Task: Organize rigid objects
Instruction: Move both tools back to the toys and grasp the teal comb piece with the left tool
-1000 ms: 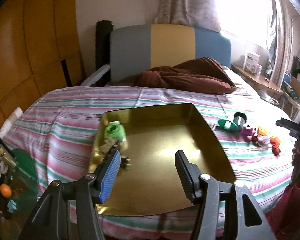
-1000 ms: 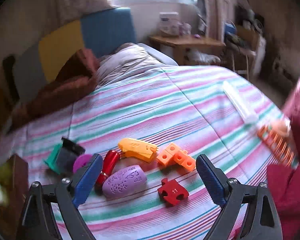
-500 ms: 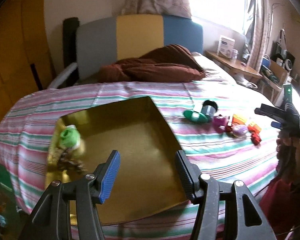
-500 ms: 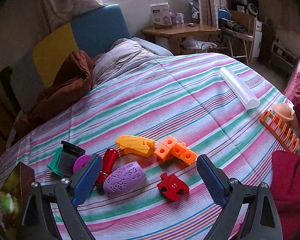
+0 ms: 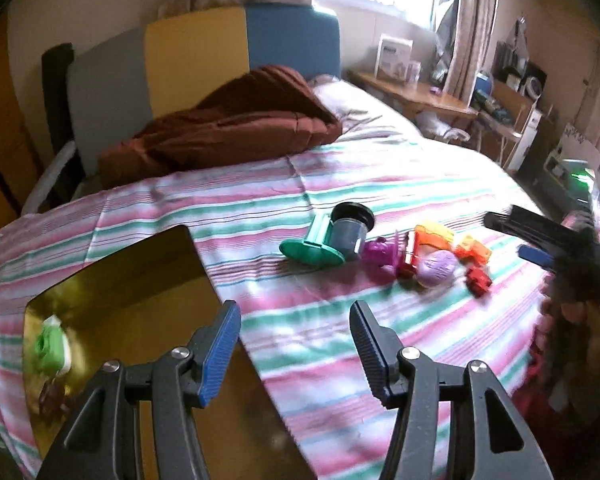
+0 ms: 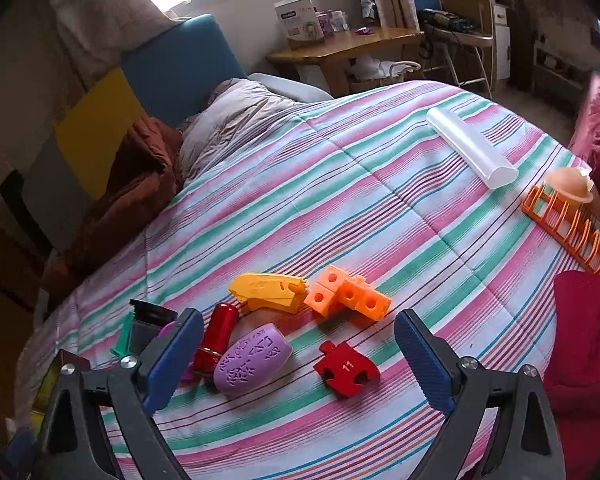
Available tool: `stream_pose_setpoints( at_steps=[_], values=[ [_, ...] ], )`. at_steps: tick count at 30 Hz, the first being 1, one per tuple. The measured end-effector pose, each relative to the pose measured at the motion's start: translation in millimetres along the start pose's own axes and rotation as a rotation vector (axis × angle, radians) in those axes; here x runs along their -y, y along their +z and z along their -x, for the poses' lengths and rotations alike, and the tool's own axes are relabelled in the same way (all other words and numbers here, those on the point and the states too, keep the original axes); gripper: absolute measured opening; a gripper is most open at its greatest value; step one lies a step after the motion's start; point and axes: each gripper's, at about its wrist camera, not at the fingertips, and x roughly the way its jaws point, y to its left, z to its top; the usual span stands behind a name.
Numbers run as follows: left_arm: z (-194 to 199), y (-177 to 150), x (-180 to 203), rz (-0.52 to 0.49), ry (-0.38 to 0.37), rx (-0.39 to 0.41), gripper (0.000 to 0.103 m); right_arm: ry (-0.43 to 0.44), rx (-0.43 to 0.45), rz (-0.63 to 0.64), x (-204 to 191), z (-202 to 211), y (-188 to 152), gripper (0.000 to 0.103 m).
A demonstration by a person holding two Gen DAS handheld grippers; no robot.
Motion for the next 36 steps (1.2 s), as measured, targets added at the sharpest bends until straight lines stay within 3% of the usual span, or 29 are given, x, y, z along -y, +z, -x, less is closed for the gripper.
stream_pose_setpoints(
  at_steps=[3, 14, 17, 20, 24, 26, 30, 36],
  values=[
    [-28.9, 19.6, 5.6, -0.051, 0.037, -0.035, 0.056, 0.023, -0.013, -0.01, 0.5, -1.4, -0.3, 0.098],
    [-123.9, 69.2, 13.6, -0.148, -0.006, -0.153, 0.049, 0.083, -0.04, -0.05, 5.6, -4.2, 0.8, 0.098],
    [-144.5, 74.9, 19.6, -0.179, -0.054, -0.188, 0.049, 0.091, -0.048, -0.055, 6.1, -5.9, 1.2, 0.098],
    [-165.4, 73.9, 26.4, -0.221, -0.047, -0.225, 0.046, 0.094, -0.052, -0.06, 6.5, -7.1, 1.6, 0.098],
    [-191.5, 68.6, 23.4, -0.165, -0.07, -0.309, 0.037, 0.093, -0.049, -0.077, 10.3, -7.6, 2.9, 0.098],
    [-192.7, 65.9, 23.9, -0.136, -0.069, -0.301, 0.029, 0.086, -0.043, -0.09, 13.0, -7.1, 4.0, 0.098],
    [-186.0, 55.5, 33.2, -0.155, -0.058, -0.292, 0.029, 0.074, -0.011, -0.134, 23.9, -2.7, 8.2, 0.098],
    [-158.1, 32.9, 30.0, -0.076, -0.033, -0.271, 0.029, 0.056, -0.005, -0.265, 54.2, -2.4, 13.3, 0.096]
  ],
)
